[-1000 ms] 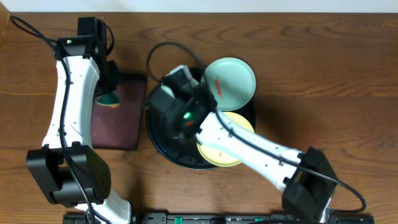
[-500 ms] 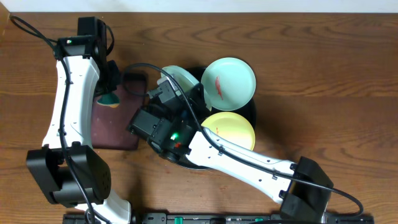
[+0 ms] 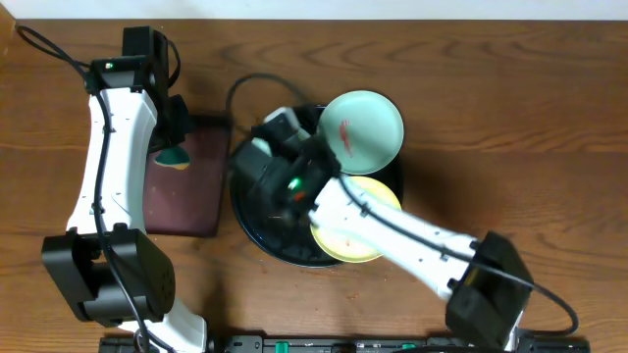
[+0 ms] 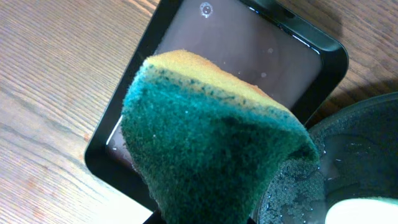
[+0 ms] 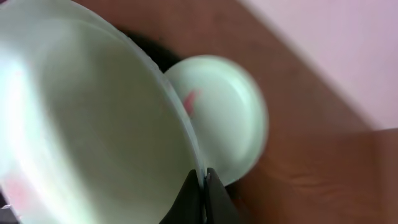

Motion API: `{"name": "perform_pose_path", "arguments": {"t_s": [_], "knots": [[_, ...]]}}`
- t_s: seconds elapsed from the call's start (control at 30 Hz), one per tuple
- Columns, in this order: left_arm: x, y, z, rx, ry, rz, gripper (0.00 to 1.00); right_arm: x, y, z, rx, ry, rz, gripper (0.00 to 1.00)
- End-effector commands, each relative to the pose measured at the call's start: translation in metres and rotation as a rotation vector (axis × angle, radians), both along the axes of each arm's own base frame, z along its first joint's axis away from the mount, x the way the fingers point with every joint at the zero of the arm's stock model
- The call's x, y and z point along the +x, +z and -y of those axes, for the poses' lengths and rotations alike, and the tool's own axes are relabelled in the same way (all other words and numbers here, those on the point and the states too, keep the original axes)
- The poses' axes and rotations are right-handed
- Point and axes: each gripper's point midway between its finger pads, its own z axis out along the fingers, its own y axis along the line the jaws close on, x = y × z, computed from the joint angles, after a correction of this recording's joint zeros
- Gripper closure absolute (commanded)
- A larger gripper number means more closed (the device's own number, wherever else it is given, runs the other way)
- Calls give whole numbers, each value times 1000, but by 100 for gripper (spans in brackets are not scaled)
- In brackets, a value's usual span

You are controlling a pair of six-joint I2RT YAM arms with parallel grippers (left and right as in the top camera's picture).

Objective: Clean dirty plates on tray and stack at the side
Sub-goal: 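Carry the green plate right and set it on the table, then release the green plate and move right gripper to yellow plate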

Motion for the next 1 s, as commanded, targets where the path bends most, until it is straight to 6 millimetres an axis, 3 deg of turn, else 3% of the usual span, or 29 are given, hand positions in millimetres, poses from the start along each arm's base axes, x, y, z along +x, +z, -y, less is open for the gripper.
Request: {"name": "perform_pose_path", "arguments": {"t_s": [0.0,0.13,0.27,0.47,0.67,0.97], "knots": [[-3,-4,1,-9,-13,-20,93,1,9,5,211,21,-156,99],[-2,-5,10,-54,-20,-15,93,17,35,30,418,-7,-227,99],[-1,-6,27,-120,-48,-10,93,36,62,71,605,-55,-263,99],[1,-6,53,-120,-117,-14,93,59,78,181,747,-277,-262,99],[4,-7,83,-120,-194,-6,93,52,58,280,803,-550,-318,99],[17,-4,96,-120,-227,49,92,15,-5,368,634,-871,-410,99]]}}
